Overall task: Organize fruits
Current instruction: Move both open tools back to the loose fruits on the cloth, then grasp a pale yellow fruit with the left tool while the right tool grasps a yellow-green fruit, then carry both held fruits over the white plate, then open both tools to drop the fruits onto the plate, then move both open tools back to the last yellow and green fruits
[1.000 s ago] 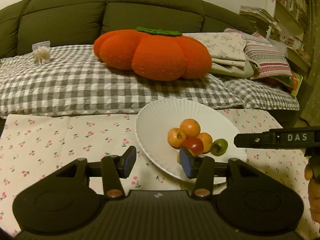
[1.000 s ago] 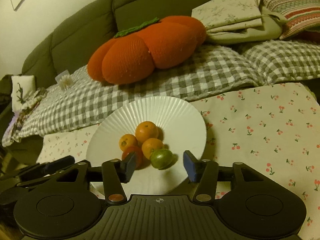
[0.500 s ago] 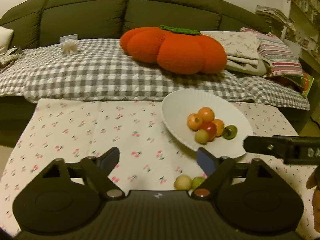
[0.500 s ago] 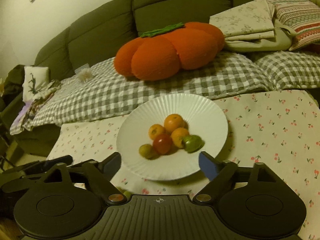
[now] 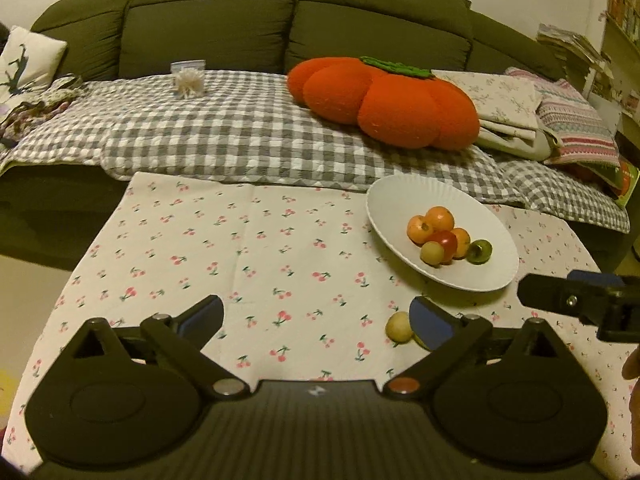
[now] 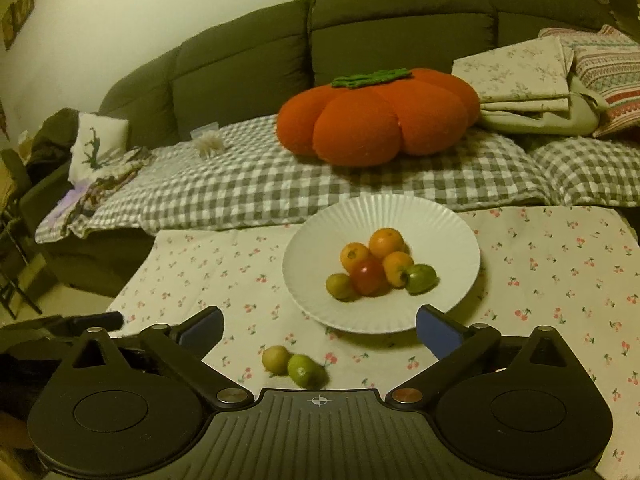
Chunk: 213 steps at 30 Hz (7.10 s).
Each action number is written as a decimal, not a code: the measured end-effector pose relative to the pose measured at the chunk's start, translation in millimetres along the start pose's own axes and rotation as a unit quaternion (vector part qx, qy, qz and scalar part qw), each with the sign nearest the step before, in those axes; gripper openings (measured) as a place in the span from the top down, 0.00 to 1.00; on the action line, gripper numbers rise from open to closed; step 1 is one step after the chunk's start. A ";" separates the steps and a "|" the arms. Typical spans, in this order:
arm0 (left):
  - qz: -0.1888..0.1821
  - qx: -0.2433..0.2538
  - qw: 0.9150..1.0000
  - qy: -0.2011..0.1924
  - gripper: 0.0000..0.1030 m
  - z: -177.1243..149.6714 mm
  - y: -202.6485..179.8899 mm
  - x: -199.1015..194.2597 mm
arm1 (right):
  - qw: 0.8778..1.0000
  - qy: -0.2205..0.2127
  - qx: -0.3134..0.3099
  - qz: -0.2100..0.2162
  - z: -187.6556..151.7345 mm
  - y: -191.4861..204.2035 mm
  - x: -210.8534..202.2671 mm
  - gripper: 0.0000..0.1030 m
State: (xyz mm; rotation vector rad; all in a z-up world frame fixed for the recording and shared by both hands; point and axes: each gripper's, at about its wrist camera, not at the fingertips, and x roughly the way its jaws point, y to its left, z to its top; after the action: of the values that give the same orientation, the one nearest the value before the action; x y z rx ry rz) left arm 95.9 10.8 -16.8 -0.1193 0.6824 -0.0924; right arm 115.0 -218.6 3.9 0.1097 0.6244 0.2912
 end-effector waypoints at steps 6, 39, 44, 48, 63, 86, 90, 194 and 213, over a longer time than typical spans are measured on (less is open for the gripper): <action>-0.001 -0.011 1.000 0.011 0.04 -10.6 7.2 -3.1 | 1.000 0.000 0.010 -0.002 -8.7 0.9 -7.7 0.00; 0.008 0.035 0.998 0.055 0.12 -62.5 9.3 24.7 | 0.996 0.083 0.004 -0.012 -59.8 19.5 26.9 0.02; 0.004 0.052 0.997 0.053 0.24 -66.2 3.1 33.3 | 0.996 0.089 -0.005 -0.015 -63.7 20.8 31.4 0.05; -0.004 0.055 0.997 0.060 0.38 -68.4 -1.9 40.6 | 0.995 0.094 0.000 -0.018 -65.7 19.2 35.9 0.10; -0.002 0.050 0.998 0.050 0.79 -64.3 -2.0 41.8 | 0.995 0.100 -0.013 -0.024 -71.0 25.8 54.5 0.34; -0.014 0.026 0.998 0.049 0.79 -51.9 -4.1 31.8 | 0.997 0.076 -0.011 -0.009 -61.9 33.3 52.8 0.76; -0.017 0.023 0.999 0.045 0.79 -47.0 -6.2 28.0 | 0.998 0.068 -0.008 0.000 -57.2 34.5 45.1 0.76; -0.086 0.000 0.996 -0.018 0.55 47.9 -40.9 83.6 | 0.995 -0.011 0.097 -0.028 23.1 -73.7 44.7 0.68; -0.047 0.033 0.998 0.004 0.45 9.8 -40.0 45.4 | 0.997 0.010 0.074 0.023 5.0 -34.1 9.9 0.62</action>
State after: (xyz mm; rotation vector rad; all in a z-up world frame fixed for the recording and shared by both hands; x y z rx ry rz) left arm 135.3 -33.6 -31.9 -0.0869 0.6818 -0.2063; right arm 133.6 -248.1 -4.0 0.2638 0.6635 0.2917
